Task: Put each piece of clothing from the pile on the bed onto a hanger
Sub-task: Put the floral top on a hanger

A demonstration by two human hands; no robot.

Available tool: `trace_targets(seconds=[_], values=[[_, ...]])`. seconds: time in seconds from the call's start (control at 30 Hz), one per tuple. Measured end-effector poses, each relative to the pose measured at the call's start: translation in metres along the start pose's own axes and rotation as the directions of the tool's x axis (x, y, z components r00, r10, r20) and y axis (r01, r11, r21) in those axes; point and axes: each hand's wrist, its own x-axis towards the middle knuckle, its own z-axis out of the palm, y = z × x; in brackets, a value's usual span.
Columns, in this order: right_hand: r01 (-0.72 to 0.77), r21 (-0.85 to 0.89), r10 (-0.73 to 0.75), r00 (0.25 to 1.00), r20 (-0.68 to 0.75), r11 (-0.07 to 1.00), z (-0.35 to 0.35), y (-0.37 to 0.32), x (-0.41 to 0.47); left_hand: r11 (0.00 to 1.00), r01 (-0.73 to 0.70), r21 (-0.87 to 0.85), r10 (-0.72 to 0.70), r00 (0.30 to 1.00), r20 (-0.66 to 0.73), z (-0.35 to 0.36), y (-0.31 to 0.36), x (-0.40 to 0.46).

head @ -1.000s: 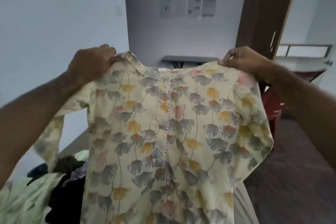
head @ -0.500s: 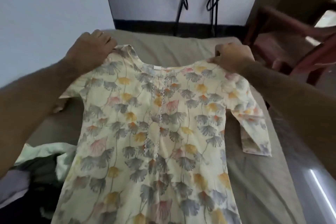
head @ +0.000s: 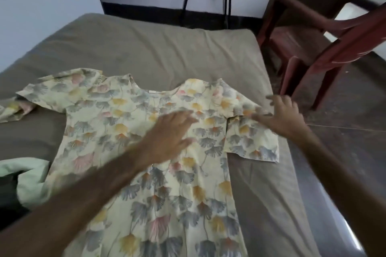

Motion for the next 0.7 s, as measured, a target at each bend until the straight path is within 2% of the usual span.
trace_targets(seconds=[0.07,0.17,0.2,0.3,0.4,0.43,0.5,0.6,0.67,0.7], values=[[-0.087,-0.063,0.088,0.996,0.026,0.994,0.013,0.013,-0.033,1.0,-0.007,0.014,0.006,0.998,0.055,0.021,0.036,-0.015],[-0.141,0.189,0.12,0.985,0.121,0.972,0.022,0.027,-0.047,0.997,0.069,0.037,-0.075,0.978,0.193,0.047,0.07,-0.041],[-0.148,0.258,0.126,0.987,0.098,0.955,0.016,0.032,-0.048,0.994,0.081,0.071,-0.094,0.974,0.207,0.053,0.076,-0.05],[-0.106,0.289,0.124,0.991,-0.044,0.952,-0.013,0.047,-0.062,0.985,0.109,0.135,-0.135,0.97,0.203,0.055,0.088,-0.078],[-0.124,0.297,0.152,0.985,-0.075,0.947,-0.035,0.058,-0.094,0.979,0.132,0.153,-0.162,0.966,0.2,0.049,0.105,-0.096],[-0.099,0.288,0.12,0.991,-0.054,0.952,-0.036,0.056,-0.11,0.981,0.129,0.147,-0.16,0.962,0.222,0.047,0.113,-0.103],[0.051,0.246,-0.059,0.998,0.025,0.968,-0.026,0.044,-0.149,0.987,0.128,0.093,-0.149,0.949,0.278,0.049,0.129,-0.123],[0.24,0.288,-0.314,0.917,0.246,0.927,-0.011,0.008,-0.233,0.998,0.042,0.055,-0.058,0.942,0.331,0.047,0.142,-0.173],[0.239,0.388,-0.383,0.853,0.354,0.89,0.003,-0.016,-0.284,0.995,-0.013,0.101,-0.025,0.93,0.366,0.04,0.133,-0.211],[0.217,0.377,-0.367,0.845,0.389,0.9,0.016,-0.022,-0.299,0.989,0.007,0.149,-0.061,0.93,0.363,0.035,0.122,-0.227]])
